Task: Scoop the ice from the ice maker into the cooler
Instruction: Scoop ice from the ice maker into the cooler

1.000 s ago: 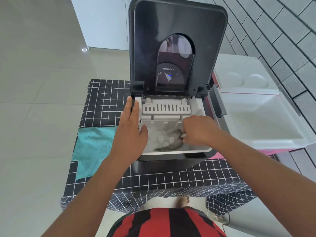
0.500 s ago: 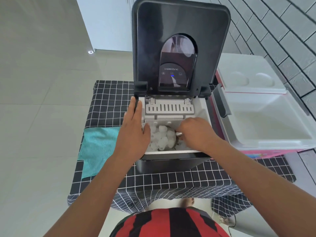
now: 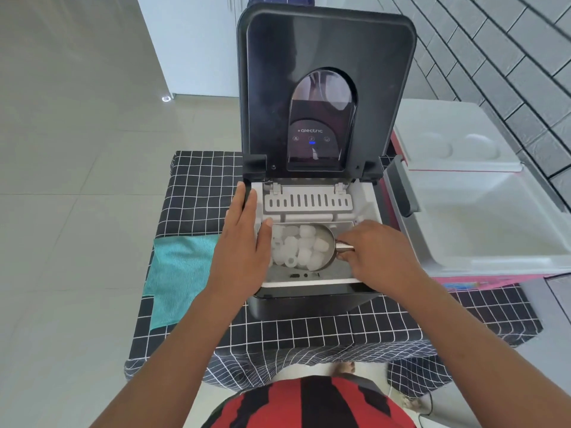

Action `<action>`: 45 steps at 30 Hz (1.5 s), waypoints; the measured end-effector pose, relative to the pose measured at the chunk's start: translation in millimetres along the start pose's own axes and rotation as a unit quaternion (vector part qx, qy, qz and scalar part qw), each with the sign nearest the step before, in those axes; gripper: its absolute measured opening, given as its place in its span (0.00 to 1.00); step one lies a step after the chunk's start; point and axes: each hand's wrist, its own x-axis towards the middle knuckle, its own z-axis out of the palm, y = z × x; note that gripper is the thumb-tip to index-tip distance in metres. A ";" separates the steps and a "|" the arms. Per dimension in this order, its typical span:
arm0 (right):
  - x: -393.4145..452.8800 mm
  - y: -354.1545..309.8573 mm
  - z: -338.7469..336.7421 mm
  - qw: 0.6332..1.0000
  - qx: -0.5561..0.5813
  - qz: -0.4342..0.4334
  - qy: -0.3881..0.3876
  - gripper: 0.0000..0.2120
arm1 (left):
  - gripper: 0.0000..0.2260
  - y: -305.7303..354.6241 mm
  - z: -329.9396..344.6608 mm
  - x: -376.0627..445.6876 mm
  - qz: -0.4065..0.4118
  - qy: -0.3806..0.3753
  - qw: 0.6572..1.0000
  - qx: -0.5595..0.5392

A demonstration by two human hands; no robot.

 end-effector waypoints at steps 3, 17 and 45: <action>-1.9 -0.1 0.3 1.000 -0.001 0.004 0.013 0.07 | 0.27 0.1 0.0 -0.2 -0.002 -0.002 1.000 0.001; -5.4 16.3 -1.8 0.992 0.088 0.033 0.085 0.12 | 0.25 0.2 -0.2 -0.5 -0.002 -0.002 1.000 0.002; -52.5 136.5 -52.7 0.974 0.152 0.089 0.143 0.12 | 0.23 112.2 46.5 14.5 0.053 0.029 0.996 0.066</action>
